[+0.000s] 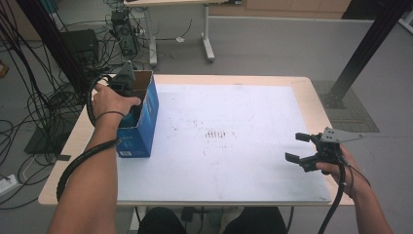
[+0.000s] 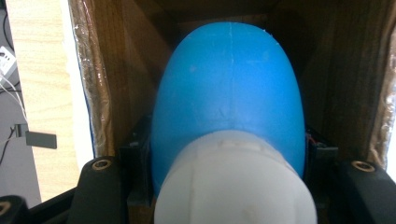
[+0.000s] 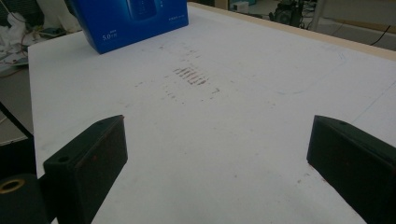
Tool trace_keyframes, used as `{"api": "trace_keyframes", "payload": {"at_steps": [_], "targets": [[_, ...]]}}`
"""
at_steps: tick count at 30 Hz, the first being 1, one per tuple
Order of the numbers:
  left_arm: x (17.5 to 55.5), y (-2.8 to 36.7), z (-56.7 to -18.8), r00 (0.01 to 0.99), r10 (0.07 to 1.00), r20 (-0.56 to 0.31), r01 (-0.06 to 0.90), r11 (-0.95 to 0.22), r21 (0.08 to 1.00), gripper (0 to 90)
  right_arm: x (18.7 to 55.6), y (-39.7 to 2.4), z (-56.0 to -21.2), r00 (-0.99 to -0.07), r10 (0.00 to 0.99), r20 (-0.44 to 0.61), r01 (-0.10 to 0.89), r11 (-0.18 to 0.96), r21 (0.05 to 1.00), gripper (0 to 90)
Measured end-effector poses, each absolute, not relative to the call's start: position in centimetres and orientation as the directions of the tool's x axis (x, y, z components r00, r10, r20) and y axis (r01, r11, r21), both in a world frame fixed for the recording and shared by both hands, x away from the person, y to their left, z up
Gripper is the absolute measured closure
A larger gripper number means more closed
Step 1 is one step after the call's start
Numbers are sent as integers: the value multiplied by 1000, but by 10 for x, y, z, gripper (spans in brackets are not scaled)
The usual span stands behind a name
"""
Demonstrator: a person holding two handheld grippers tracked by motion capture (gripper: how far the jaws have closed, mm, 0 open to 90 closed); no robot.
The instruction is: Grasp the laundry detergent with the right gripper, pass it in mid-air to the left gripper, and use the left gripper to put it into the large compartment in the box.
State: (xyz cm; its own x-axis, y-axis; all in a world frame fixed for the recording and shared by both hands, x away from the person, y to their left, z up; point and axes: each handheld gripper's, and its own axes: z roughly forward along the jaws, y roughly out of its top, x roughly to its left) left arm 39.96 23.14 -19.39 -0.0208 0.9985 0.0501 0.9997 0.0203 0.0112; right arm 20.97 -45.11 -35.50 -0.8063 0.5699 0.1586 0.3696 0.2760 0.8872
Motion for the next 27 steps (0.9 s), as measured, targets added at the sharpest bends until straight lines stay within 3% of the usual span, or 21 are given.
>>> {"api": "trace_keyframes", "payload": {"at_steps": [27], "targets": [[398, 233, -194, -29, 998, 47, 999, 29, 16, 378, 208, -452, -354, -805, 572, 157, 366, 272, 890, 49]]}}
